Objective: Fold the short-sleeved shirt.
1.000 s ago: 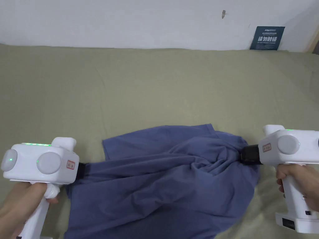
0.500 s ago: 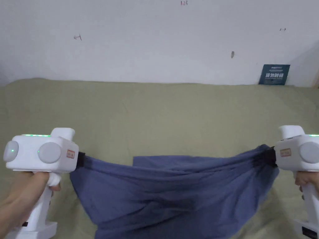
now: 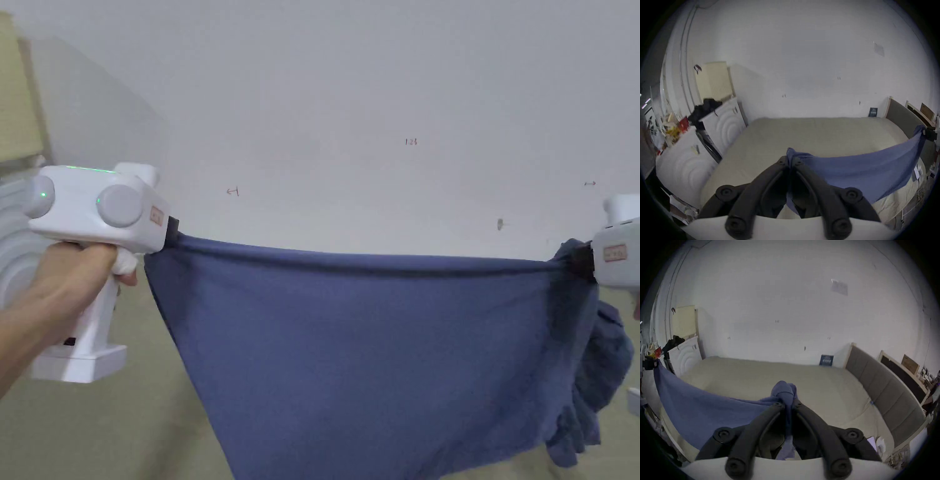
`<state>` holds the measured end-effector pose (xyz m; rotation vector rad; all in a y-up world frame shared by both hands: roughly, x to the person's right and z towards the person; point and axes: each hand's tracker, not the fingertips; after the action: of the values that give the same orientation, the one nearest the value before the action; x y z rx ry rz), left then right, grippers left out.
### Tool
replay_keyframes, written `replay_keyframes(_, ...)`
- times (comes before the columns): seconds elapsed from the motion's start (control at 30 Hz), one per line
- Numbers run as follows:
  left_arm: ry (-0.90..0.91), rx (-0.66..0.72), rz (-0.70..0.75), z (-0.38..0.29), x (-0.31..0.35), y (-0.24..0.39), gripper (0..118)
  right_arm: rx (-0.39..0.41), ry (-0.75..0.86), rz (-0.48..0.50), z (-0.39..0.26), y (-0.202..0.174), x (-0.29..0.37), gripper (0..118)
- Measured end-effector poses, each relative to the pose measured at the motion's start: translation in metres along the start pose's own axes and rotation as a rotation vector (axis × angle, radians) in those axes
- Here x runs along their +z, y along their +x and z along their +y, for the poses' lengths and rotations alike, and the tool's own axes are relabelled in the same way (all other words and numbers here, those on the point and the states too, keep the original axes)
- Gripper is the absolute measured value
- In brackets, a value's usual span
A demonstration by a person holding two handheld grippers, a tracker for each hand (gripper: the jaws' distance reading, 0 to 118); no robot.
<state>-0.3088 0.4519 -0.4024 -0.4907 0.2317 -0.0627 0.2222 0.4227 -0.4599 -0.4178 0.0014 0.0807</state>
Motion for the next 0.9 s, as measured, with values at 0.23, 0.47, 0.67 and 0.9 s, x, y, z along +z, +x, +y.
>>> replay_keyframes(0.23,0.063,0.008,0.068,0.065,-0.021,0.012,3,0.043,0.075,-0.071,0.067,-0.012,-0.020,7)
replay_keyframes(0.47,0.090,-0.021,0.163,0.106,-0.099,0.030,3,0.045,0.106,-0.106,0.110,-0.028,-0.088,7)
replay_keyframes(0.67,0.069,-0.019,0.177,0.102,-0.196,0.041,3,0.058,0.089,-0.137,0.109,-0.044,-0.178,7)
replay_keyframes(0.9,0.011,-0.016,0.161,0.036,-0.271,0.059,3,0.060,0.003,-0.143,0.081,-0.052,-0.222,7)
